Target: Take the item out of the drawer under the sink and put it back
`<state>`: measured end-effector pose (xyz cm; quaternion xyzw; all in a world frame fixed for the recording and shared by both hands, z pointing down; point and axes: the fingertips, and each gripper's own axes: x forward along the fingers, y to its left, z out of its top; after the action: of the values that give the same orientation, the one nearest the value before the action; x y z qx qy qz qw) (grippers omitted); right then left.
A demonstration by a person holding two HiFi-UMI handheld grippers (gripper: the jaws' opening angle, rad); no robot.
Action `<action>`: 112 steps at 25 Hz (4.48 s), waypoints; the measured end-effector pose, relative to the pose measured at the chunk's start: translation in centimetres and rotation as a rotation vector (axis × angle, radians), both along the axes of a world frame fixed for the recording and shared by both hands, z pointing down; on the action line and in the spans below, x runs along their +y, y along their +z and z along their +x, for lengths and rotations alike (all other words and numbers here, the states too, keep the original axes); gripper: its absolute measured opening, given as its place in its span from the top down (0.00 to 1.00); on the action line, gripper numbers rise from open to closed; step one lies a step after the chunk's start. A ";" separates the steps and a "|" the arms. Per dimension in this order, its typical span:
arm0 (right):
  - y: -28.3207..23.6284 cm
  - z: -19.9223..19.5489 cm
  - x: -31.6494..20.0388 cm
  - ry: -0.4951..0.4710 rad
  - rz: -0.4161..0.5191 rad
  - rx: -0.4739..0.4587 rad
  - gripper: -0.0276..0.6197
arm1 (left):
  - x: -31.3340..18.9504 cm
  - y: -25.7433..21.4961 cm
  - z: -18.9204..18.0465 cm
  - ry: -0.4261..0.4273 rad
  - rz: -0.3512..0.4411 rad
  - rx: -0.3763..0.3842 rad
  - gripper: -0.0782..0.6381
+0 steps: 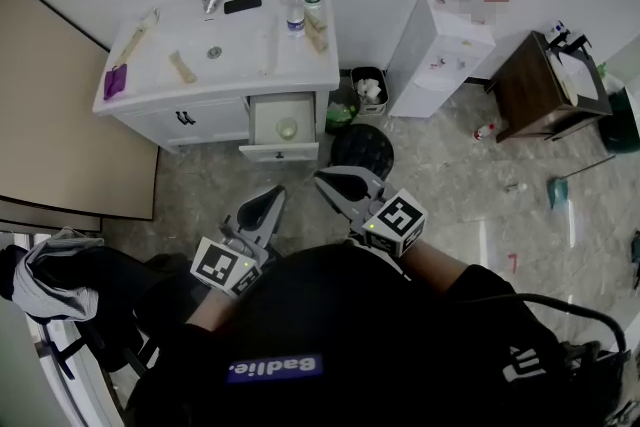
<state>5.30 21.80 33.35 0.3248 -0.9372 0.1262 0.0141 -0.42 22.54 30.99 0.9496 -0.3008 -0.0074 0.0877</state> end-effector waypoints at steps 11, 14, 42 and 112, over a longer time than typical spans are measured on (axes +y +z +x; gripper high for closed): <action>4.7 2.4 -3.6 -0.014 -0.063 0.050 0.95 | -2.4 1.9 1.6 -0.052 -0.014 -0.028 0.88; 5.4 1.5 -6.8 0.002 -0.076 0.075 0.95 | -5.7 2.3 0.7 -0.035 -0.007 -0.021 0.88; 24.2 -0.6 -29.4 0.083 -0.410 0.355 0.95 | -26.3 4.6 -2.3 0.095 -0.043 -0.067 0.88; 34.6 0.4 -32.3 0.183 -0.709 0.566 0.92 | -26.3 5.8 -6.2 -0.025 -0.096 -0.083 0.88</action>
<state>5.68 -10.52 68.00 0.4031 -0.7629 0.3463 0.3683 -6.58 -3.78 36.83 0.9399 -0.3162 0.0454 0.1206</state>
